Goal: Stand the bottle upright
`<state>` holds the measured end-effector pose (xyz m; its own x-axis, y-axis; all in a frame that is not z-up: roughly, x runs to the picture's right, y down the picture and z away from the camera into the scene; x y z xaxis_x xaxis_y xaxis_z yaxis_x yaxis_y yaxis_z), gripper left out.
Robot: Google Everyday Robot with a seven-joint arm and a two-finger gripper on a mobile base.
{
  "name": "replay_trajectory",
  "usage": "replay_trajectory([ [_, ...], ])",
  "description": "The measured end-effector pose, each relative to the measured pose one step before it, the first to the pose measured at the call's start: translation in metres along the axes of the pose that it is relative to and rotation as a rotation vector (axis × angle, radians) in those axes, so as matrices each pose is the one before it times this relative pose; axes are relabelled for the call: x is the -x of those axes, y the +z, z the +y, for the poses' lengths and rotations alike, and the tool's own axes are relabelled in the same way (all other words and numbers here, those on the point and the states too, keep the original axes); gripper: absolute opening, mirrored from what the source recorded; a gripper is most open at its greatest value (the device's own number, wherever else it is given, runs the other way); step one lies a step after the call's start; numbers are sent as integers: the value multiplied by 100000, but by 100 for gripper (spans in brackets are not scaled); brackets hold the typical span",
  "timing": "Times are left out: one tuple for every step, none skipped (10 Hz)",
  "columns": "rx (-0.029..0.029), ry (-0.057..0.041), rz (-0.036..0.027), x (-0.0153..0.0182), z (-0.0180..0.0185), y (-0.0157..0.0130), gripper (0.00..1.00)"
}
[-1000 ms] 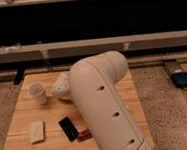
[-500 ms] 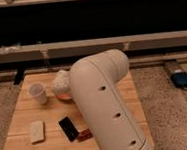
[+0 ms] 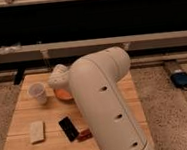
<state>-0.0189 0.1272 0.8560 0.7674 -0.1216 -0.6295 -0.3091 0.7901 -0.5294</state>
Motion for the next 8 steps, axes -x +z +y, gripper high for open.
replay_trajectory([
  [-669,1446,-3151,147,-779,-1051,0],
  [-420,706,-1696,158,-454,-660,0],
  [-364,507,-1624,218,-294,-528,0],
  [-432,435,-1939,318,-242,-653,0],
  [-566,684,-1955,157,-342,-566,0],
  [-525,928,-2419,104,-413,-677,0],
  [-424,808,-2340,120,-352,-665,0],
  [-105,1079,-3115,171,-351,-652,0],
])
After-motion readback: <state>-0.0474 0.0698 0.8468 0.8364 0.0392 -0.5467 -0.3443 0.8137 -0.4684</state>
